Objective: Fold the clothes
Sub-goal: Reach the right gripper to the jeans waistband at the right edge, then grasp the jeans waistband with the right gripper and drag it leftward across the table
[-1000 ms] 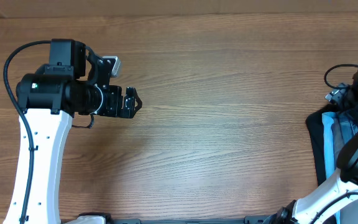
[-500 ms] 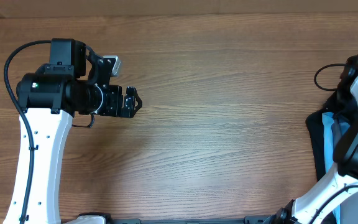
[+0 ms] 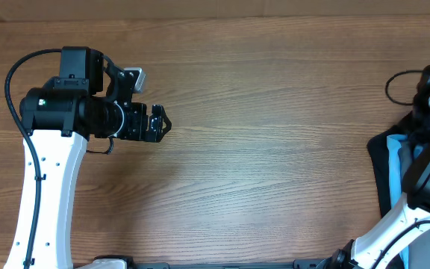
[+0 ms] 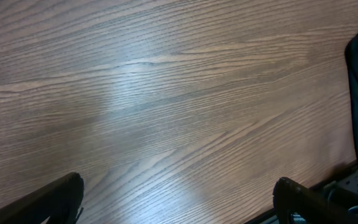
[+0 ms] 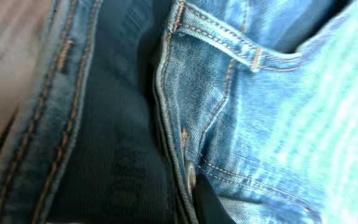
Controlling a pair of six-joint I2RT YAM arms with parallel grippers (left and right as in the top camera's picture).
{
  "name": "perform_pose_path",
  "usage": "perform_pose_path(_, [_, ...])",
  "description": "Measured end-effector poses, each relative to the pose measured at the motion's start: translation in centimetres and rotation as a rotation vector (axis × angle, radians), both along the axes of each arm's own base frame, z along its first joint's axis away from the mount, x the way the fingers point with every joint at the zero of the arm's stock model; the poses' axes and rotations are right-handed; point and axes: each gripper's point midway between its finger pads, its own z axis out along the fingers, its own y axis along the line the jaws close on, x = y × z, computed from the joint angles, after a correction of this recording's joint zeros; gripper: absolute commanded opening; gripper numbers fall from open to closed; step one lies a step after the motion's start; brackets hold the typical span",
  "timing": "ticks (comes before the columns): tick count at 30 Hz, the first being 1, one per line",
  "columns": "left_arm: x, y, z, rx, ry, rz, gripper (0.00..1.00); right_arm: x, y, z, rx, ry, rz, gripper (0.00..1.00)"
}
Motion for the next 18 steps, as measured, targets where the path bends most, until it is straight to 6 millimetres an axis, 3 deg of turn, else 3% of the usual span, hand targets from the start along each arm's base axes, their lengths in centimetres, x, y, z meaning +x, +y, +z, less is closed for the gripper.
perform_pose_path(3, [-0.1,-0.3,0.1,-0.016,0.003,-0.006,1.0,0.3,-0.3,3.0,-0.011,-0.044,-0.008,0.04])
perform_pose_path(6, [-0.2,-0.6,0.2,-0.035,0.004,-0.013,1.0,0.6,-0.9,7.6,-0.054,-0.124,-0.011,0.04])
perform_pose_path(12, [-0.8,-1.1,0.3,-0.067,0.029,-0.024,1.0,2.2,0.0,20.1,-0.123,-0.428,0.062,0.04])
perform_pose_path(16, [-1.7,-2.4,1.0,-0.148,0.05,-0.075,1.0,4.1,3.8,32.0,-0.168,-0.783,0.212,0.04])
perform_pose_path(18, [-2.1,-2.9,1.7,-0.179,0.049,-0.095,1.0,4.5,7.2,37.8,-0.173,-0.959,0.318,0.04])
